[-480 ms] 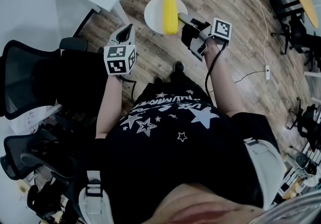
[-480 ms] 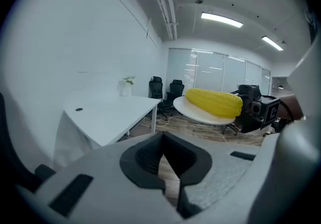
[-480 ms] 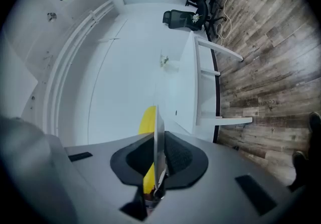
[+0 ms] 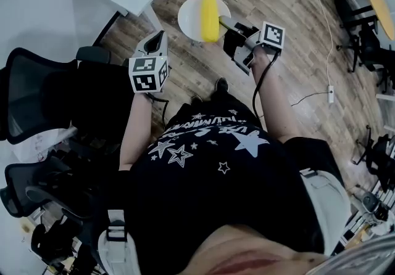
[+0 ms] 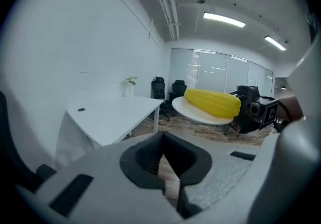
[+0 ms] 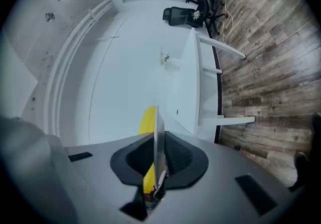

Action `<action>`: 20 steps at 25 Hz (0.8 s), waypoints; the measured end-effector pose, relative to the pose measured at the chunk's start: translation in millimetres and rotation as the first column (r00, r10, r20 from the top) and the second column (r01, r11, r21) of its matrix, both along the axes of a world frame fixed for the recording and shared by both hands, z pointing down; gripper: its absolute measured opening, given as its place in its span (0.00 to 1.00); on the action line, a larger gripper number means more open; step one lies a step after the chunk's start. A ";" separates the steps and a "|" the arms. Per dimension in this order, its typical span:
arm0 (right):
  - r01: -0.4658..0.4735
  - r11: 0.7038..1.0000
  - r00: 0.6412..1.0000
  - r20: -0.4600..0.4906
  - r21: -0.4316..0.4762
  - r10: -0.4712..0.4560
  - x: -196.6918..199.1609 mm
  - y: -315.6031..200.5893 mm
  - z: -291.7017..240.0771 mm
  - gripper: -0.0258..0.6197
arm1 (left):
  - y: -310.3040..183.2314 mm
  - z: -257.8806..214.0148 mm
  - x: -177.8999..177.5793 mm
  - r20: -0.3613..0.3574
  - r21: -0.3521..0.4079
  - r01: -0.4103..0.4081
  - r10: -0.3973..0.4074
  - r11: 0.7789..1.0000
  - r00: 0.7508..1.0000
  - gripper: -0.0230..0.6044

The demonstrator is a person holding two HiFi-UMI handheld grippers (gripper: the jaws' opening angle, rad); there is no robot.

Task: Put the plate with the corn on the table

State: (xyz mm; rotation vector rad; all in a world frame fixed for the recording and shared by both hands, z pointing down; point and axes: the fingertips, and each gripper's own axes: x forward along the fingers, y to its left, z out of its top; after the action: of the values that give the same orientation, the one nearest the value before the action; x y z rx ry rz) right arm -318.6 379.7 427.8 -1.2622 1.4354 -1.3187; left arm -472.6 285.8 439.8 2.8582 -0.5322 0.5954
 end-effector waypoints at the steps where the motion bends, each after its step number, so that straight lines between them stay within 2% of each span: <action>1: -0.001 1.000 1.000 0.000 0.003 0.001 -0.4 -1.1 -0.7 0.09 | -0.9 0.0 -1.1 0.002 0.000 0.000 0.000 1.000 1.000 0.05; 14: -0.015 0.999 0.999 0.049 -0.029 0.016 -2.0 6.4 9.0 0.09 | 3.0 6.9 -5.3 0.002 -0.027 0.001 -0.001 1.000 1.000 0.05; 20: -0.014 0.999 0.999 0.051 -0.030 0.015 19.2 -1.7 15.1 0.09 | -4.7 17.1 3.7 0.025 -0.041 0.025 -0.024 0.999 0.999 0.05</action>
State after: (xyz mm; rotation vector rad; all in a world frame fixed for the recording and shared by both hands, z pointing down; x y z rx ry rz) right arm -299.4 378.0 442.9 -1.2467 1.3732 -1.3576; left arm -468.9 281.1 456.9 2.8055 -0.5517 0.6298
